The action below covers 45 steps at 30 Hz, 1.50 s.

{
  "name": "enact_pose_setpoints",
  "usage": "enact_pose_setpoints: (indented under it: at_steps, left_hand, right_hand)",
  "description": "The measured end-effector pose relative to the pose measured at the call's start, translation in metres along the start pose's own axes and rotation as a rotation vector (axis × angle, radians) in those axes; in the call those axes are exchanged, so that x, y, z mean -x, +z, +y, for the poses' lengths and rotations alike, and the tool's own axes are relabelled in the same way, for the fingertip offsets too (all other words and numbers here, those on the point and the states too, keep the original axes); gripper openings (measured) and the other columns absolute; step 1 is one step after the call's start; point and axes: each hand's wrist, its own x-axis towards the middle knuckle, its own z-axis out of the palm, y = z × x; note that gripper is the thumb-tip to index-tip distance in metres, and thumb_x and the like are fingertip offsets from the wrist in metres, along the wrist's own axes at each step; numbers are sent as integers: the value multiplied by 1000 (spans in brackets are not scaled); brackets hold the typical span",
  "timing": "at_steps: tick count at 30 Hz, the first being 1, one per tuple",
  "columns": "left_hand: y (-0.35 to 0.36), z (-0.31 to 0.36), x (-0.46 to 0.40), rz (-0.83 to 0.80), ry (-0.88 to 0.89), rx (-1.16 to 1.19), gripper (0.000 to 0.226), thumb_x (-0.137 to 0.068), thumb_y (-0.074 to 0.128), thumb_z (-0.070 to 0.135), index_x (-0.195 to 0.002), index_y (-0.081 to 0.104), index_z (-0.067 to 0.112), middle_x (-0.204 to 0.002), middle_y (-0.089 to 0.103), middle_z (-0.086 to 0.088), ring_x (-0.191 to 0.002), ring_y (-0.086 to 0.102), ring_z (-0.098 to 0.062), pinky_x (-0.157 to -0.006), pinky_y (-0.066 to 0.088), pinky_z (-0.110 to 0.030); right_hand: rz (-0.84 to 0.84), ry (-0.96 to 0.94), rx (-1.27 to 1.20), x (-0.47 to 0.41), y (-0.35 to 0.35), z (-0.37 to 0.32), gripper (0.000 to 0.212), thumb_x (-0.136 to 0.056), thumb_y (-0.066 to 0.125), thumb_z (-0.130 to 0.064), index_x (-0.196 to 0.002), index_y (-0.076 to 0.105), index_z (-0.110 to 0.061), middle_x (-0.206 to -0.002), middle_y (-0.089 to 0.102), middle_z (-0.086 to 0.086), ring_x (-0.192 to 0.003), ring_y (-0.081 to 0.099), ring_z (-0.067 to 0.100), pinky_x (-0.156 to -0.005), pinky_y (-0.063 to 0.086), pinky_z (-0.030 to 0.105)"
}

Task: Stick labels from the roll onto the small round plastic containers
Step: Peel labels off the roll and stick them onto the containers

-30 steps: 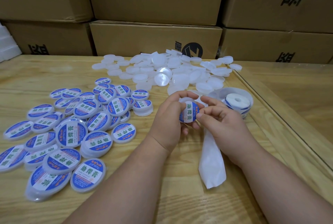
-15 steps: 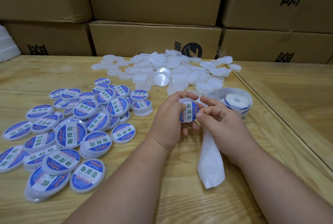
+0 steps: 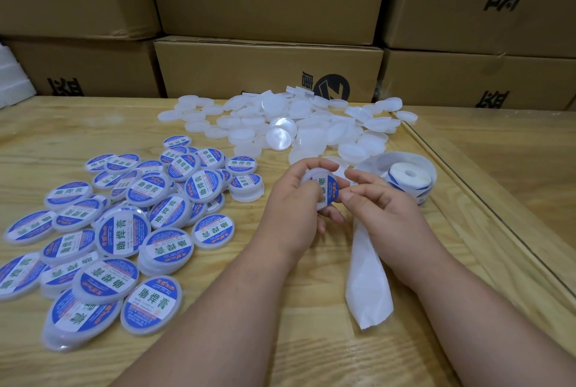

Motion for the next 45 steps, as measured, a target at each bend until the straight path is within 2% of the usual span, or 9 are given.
enact_pose_setpoints:
  at_steps: [8,12,17,23,31,34,36,40,45]
  left_hand:
    - [2,0,2,79,-5,-140,39,-75,52,8,-89,65,43,-97,77,5,-58,70,-20,-42,42,-19]
    - [-1,0,0,145,13,-159,36,-74,56,13,-87,64,46,-94,77,7,-53,65,-18,-43,43,-20]
    - [-4,2,-2,184,6,-95,2,-93,65,39,-92,65,38,-88,79,2,-44,58,-16,-39,38,-22]
    - [-5,4,-5,255,-47,20,59,-102,28,65,-95,70,25,-58,68,-10,-31,42,-16,-34,30,-18]
    - [-8,-1,-10,333,-7,8,19,-103,51,39,-112,54,22,-73,73,2,-45,43,-10,-41,38,-21]
    - [-10,-1,-12,389,-27,129,7,-101,59,20,-102,65,23,-79,74,8,-54,50,-6,-53,45,-24]
    - [-13,1,-14,436,-112,345,21,-99,63,15,-86,76,26,-80,72,8,-58,53,-6,-55,44,-24]
    - [-22,7,-17,461,-191,693,38,-105,41,49,-119,65,22,-102,79,2,-63,52,-12,-55,43,-24]
    - [-29,5,-19,465,-176,800,77,-99,13,72,-121,66,20,-94,79,-2,-53,53,-15,-54,42,-26]
  right_hand:
    - [42,-2,-44,2,1,-2,28,-97,62,-13,-84,83,-26,-126,64,-19,-118,54,-15,-87,39,2]
    - [194,28,-143,0,-4,-1,21,-100,57,-14,-102,78,-18,-100,74,-18,-97,64,-7,-87,49,21]
    - [287,52,-127,-1,-8,-1,20,-102,55,-20,-105,75,-18,-95,74,-22,-89,63,-7,-87,45,23]
    - [322,38,-84,-3,-8,3,17,-99,58,-17,-96,75,-19,-81,70,-24,-75,60,-9,-78,44,23]
    - [313,69,-130,-5,-8,5,21,-83,60,-33,-91,76,-22,-76,68,-21,-83,60,8,-82,45,34]
    - [309,86,-148,-5,-8,4,20,-80,61,-35,-87,77,-26,-76,68,-18,-83,59,13,-81,44,38]
    - [306,90,-151,-5,-8,4,18,-80,61,-35,-85,77,-28,-76,67,-18,-84,59,14,-81,44,39]
    - [305,90,-141,-5,-8,3,19,-80,60,-36,-85,77,-29,-76,67,-17,-83,59,14,-81,45,38]
    - [300,105,-133,-5,-7,2,17,-79,61,-35,-84,76,-28,-70,62,-11,-75,55,16,-72,43,37]
